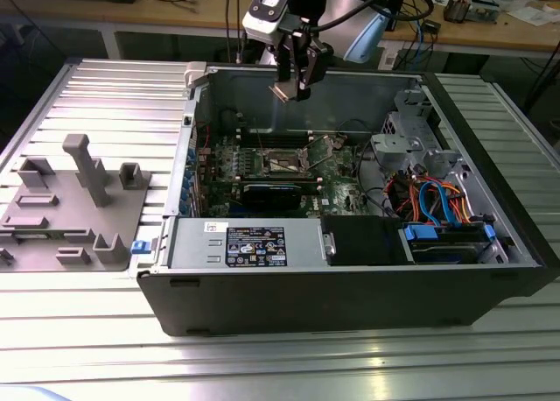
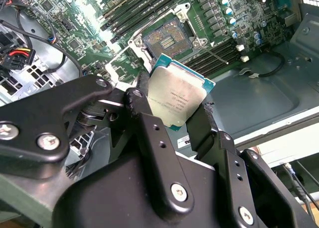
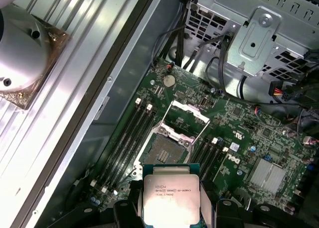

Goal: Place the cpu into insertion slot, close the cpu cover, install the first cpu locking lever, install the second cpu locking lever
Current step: 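Place the cpu into insertion slot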

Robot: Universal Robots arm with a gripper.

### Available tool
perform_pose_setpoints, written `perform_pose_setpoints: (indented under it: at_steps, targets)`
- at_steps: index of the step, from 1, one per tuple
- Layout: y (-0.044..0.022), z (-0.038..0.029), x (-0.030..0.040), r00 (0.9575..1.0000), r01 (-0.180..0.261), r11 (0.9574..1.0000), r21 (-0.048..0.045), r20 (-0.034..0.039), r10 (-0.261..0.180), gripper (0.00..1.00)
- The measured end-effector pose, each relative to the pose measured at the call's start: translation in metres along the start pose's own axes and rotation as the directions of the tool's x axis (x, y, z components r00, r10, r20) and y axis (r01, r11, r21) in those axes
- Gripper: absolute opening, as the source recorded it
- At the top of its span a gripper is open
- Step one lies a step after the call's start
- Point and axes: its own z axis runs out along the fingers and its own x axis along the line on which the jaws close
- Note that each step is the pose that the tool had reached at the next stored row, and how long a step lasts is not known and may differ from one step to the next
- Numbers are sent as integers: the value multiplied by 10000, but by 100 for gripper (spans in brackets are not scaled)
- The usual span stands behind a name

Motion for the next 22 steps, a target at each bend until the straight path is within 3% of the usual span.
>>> perform_pose_setpoints:
  at_steps: [12,14,17,20,22]
  targets:
    - [0,0,0,10000,-68,10000,-1,6,68,54]
    - [0,1,0,9994,-339,9994,-5,27,339,54]
    - [0,5,0,9957,-927,9957,-17,71,927,54]
    - [-1,9,0,9892,-1458,9893,-27,113,1459,54]
    - [-1,15,0,9794,-2012,9795,-40,161,2012,54]
